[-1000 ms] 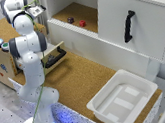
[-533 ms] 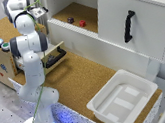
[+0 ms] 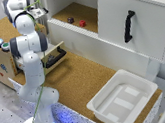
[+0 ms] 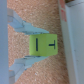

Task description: Move to the drawer and store the yellow object

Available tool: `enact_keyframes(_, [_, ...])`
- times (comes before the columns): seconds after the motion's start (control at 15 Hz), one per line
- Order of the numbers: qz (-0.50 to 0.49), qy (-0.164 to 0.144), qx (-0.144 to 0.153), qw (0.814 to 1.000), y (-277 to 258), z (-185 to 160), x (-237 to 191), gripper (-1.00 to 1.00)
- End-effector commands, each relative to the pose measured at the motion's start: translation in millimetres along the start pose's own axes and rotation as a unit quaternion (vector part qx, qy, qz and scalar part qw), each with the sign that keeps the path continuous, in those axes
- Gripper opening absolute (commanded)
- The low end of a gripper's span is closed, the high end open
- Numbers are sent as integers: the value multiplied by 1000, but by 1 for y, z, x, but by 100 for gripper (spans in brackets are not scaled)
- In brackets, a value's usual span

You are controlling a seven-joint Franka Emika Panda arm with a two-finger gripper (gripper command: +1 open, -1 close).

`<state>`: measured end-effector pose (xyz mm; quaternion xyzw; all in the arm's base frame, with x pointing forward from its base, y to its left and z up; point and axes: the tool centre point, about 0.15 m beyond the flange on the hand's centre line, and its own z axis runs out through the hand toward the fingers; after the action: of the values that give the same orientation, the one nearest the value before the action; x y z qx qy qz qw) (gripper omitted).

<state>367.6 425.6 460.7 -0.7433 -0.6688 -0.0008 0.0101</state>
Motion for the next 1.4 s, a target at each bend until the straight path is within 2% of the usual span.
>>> enact_keyframes(0.0, [22, 20, -28, 999, -46, 6, -71, -100])
enact_keyframes(0.33, [42, 5, -4, 999, -90, 35, -123, -100])
enact_keyframes(0.53, [37, 17, 0, 999, -105, 55, -145, -100])
enact_keyframes(0.87, [-14, 53, -9, 998, -93, 86, -151, -100])
enact_keyframes(1.0, [-26, 77, -12, 997, -77, 95, -148, -100])
enact_keyframes(1.33, [-54, 74, 7, 996, -48, 123, -137, -100])
